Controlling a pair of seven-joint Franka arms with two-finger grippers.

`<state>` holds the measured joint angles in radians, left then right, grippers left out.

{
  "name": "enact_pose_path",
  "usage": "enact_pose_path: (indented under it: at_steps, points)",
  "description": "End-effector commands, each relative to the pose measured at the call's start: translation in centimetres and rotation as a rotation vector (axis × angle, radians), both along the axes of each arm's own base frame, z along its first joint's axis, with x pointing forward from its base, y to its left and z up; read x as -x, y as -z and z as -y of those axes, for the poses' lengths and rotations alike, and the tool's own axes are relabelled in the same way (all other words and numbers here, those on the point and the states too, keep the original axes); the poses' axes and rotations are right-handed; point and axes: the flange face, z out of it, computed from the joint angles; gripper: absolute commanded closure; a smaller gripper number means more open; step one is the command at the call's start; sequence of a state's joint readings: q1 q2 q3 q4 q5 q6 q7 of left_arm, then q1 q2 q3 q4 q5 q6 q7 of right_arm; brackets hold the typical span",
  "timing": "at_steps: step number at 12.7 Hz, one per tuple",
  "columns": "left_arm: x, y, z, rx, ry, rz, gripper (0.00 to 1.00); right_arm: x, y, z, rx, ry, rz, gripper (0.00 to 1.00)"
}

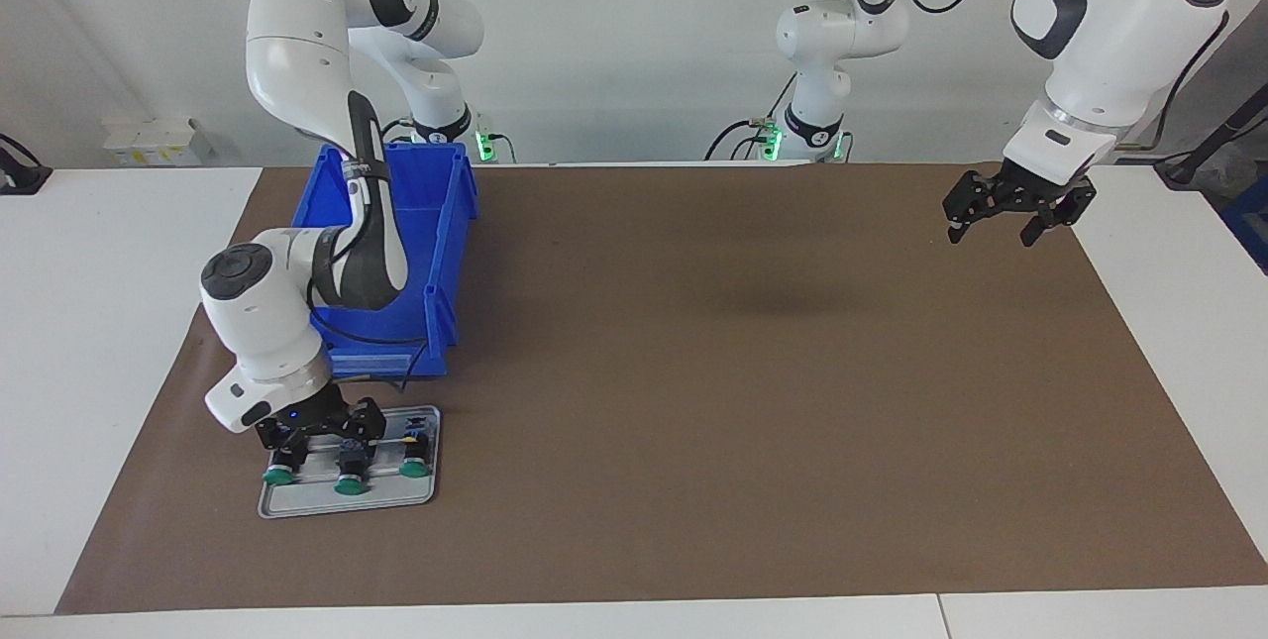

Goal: Place and press button with both arms
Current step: 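Grasp a green-capped button on the tray with the right gripper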

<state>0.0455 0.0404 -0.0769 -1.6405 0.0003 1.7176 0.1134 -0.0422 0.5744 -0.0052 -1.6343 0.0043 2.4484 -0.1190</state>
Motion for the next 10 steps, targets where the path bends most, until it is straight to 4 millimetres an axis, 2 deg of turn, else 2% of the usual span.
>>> enact_pose_path:
  at_steps: [1, 2, 3, 4, 6, 7, 8, 10]
  points:
    - [0.8, -0.1, -0.4, -0.02, -0.011, 0.004, 0.0, 0.5, 1.4, -0.1, -0.015, -0.023, 0.008, 0.15]
    - [0.8, -0.1, -0.4, -0.02, -0.011, 0.004, 0.0, 0.6, 1.5, -0.2, -0.014, -0.024, 0.013, 0.22]
    - [0.8, -0.1, -0.4, -0.02, -0.011, 0.004, 0.0, 0.6, 1.6, -0.1, -0.014, -0.023, 0.013, 0.34]
    - [0.8, -0.1, -0.4, -0.02, -0.011, 0.004, 0.0, 0.6, 1.6, -0.2, -0.013, -0.027, 0.013, 0.62]
    - [0.8, -0.1, -0.4, -0.02, -0.011, 0.004, 0.0, 0.6, 1.7, 0.0, -0.011, -0.033, 0.011, 1.0]
    - [0.8, -0.1, -0.4, -0.02, -0.011, 0.004, 0.0, 0.6, 1.6, -0.1, -0.012, -0.031, 0.013, 1.0]
    - [0.8, -0.1, -0.4, -0.02, -0.011, 0.004, 0.0, 0.1, 0.7, 0.0, -0.011, -0.029, 0.022, 1.0]
    - [0.8, -0.1, -0.4, -0.02, -0.011, 0.004, 0.0, -1.1, -2.5, -0.7, -0.029, 0.046, 0.042, 1.0]
